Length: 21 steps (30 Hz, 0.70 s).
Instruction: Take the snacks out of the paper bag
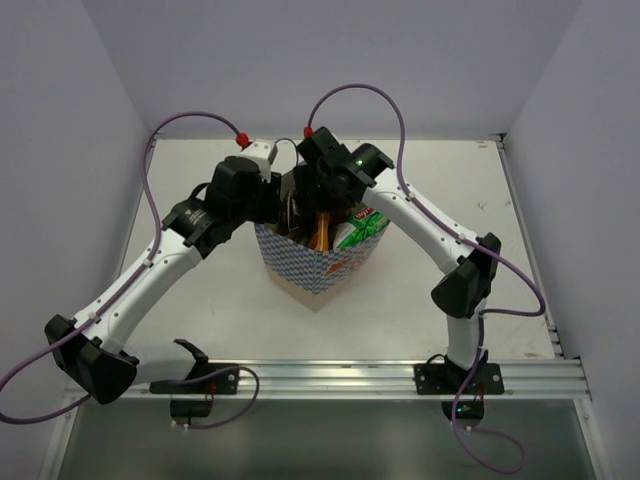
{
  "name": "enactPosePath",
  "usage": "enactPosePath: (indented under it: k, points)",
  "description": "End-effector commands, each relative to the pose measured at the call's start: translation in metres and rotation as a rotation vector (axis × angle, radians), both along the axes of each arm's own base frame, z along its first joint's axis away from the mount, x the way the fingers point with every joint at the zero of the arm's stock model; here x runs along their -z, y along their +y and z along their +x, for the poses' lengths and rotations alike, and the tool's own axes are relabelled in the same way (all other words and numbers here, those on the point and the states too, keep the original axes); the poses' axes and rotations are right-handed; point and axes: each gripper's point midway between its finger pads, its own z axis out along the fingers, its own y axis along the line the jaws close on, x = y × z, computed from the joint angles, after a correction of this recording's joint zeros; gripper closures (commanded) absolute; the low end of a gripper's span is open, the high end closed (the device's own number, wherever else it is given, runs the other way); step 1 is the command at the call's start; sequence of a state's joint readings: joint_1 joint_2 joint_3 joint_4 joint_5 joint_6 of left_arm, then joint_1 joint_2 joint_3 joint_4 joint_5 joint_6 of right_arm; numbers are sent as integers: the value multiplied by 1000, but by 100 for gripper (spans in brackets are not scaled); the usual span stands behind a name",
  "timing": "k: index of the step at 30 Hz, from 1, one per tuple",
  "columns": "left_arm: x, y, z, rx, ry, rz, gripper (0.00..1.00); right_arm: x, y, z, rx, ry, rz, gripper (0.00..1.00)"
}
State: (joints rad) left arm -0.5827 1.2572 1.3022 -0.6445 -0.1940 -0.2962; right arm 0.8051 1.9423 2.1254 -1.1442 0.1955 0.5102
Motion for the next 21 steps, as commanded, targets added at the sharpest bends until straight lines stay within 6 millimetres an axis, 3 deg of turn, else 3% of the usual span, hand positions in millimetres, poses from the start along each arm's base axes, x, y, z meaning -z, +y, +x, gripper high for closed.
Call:
enactPosePath:
  k: [1,7,11,13,14,15,17,21]
  points:
    - [-9,-1,7,10,-49,-4,51,3,-2,6,60,-17,-12,31]
    - [-5,3,5,11,-48,17,51,28,-10,0,81,21,-61,36]
    - [-4,4,3,19,-50,20,51,37,-10,-3,78,42,-61,52]
    - [-2,5,2,17,-48,22,51,37,-10,-3,79,45,-63,69]
    - [-2,5,2,20,-47,21,51,33,-9,-3,81,38,-54,75]
    - [-2,5,2,20,-47,20,51,28,-10,-2,83,28,-48,88]
    - [-2,5,1,24,-48,17,51,8,-10,0,82,-14,-14,97]
    - [-6,5,0,23,-58,10,51,-42,-10,2,77,-106,70,100]
